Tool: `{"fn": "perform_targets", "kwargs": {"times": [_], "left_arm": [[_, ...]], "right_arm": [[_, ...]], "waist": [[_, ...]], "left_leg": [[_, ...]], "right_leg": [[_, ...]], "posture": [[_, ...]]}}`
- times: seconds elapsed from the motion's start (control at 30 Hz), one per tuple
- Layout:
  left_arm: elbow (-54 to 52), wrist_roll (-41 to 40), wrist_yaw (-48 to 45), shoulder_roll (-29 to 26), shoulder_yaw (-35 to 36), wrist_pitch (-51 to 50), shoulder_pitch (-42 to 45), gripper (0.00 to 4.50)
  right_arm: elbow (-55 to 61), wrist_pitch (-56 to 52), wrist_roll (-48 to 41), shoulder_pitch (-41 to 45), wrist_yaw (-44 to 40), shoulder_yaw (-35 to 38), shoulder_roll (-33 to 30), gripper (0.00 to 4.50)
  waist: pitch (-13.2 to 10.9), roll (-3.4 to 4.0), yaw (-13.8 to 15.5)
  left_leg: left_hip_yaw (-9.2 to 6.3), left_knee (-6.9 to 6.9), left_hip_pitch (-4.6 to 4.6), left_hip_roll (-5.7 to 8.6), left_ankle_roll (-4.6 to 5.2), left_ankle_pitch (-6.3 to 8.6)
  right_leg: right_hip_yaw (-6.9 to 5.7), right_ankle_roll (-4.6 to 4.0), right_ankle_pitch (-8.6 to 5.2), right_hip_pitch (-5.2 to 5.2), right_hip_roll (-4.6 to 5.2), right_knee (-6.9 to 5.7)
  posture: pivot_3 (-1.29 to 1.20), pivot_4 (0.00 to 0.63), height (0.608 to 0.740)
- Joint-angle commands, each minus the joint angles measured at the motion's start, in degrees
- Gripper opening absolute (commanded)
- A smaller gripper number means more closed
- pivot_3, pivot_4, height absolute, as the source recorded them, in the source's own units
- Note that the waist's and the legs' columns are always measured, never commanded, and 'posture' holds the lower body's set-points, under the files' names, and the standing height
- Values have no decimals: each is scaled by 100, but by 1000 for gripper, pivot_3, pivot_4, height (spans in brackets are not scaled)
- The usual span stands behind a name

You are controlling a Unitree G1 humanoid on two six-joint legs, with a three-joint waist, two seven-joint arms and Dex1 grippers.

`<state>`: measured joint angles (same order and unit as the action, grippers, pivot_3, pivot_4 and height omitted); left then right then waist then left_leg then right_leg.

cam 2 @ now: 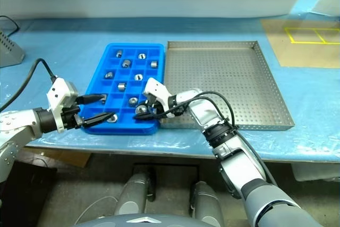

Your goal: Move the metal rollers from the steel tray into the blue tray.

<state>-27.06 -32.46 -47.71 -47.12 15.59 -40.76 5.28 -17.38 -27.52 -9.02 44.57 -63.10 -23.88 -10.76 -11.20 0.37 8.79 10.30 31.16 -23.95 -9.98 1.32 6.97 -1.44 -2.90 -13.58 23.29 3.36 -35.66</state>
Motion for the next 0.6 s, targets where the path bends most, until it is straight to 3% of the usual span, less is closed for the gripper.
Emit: {"fn": "perform_targets", "kwargs": {"times": [0.03,0.07,0.3,0.47,0.6], "left_arm": [[-159,-151,88,21,100,-33,36,3870],[-117,-147,87,19,63,-11,79,3870],[326,-36,196,313,-397,124,752,3870],[1176,319,190,522,-728,506,1324,3870],[1735,462,322,917,-922,774,1901,3870]], "right_arm": [[119,-206,-15,-20,-36,20,-83,3981],[116,-208,0,-11,1,46,-88,4332],[254,-311,-351,183,556,924,-56,4332],[975,-523,-621,-70,666,1508,-533,4332],[1125,-630,-586,-362,1220,1980,-860,4332]], "waist": [[1,-1,4],[1,-1,4],[2,-3,16],[4,-6,-25],[7,-12,-52]], "left_leg": [[0,0,0,0,0,0],[0,0,1,0,0,0],[-2,3,7,4,-10,-7],[-2,4,6,1,-33,-22],[-3,4,3,0,-43,-29]], "right_leg": [[0,0,0,0,0,0],[0,0,0,-1,0,-1],[2,12,-4,-7,2,-9],[4,5,3,-5,-4,-12],[4,5,3,-5,-9,-5]], "posture": [[261,150,740],[243,150,740],[149,150,740],[87,150,740],[49,150,740]]}}
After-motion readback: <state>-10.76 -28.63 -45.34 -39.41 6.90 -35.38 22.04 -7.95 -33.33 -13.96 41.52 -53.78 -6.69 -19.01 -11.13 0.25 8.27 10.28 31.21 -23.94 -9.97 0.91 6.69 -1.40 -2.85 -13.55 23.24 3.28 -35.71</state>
